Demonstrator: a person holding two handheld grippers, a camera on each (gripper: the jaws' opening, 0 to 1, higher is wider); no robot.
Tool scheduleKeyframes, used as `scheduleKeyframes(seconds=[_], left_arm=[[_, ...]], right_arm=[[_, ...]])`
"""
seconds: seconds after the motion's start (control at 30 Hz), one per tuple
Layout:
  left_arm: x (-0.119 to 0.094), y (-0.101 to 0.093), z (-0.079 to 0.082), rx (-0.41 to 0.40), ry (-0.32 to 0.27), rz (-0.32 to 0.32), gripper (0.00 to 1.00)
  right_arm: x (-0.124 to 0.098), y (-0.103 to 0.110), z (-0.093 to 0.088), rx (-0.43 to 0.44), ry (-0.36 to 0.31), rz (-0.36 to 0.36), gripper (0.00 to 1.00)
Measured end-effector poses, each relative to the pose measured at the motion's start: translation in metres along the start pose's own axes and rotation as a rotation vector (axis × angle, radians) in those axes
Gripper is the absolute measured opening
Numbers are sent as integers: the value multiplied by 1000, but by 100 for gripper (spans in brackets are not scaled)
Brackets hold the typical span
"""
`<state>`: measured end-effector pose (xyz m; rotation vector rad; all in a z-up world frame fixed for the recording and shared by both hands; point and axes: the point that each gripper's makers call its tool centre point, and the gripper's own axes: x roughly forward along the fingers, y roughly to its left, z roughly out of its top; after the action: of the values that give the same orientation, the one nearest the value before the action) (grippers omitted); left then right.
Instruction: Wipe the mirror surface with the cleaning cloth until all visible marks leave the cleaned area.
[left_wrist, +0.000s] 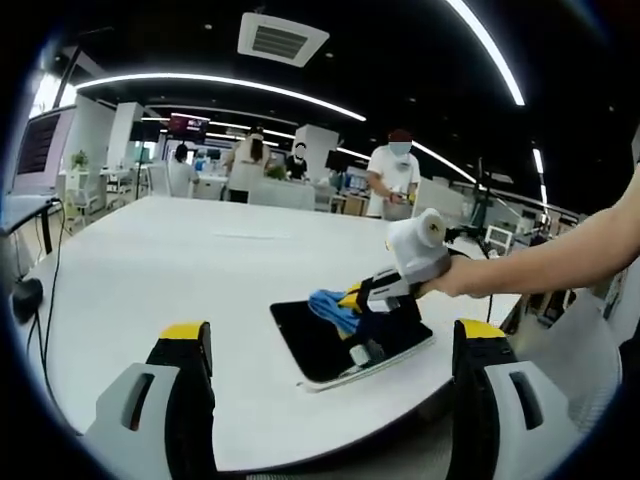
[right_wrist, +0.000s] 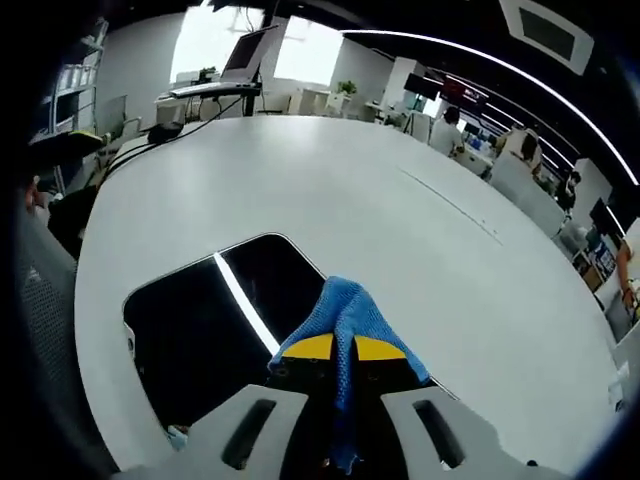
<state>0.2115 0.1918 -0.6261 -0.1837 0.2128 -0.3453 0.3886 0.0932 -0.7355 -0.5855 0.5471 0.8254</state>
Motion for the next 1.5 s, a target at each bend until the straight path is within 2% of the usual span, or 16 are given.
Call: scheduleKeyframes(seconds=[0.27,0.6,0.83,1.33,1.5], left_arm=[[0,0,-1,-1,3,1,99],[0,-2,-2,-5,9,-5,99],[0,-3,-2,-7,9,-8,98],[0,-1,-3,-6,14,-7,98],[0,-1,-3,-7,12,-6,98]], right_arm=[[5,-6,1,48,2,-9,0],[2,-4,-1,19,-18,-15,0],[-6,-9,-10,-27,-21,-13,0],[-25,-34,-34,-8,2,-52,0],[-24,-34,-33,6,6,-57,0]])
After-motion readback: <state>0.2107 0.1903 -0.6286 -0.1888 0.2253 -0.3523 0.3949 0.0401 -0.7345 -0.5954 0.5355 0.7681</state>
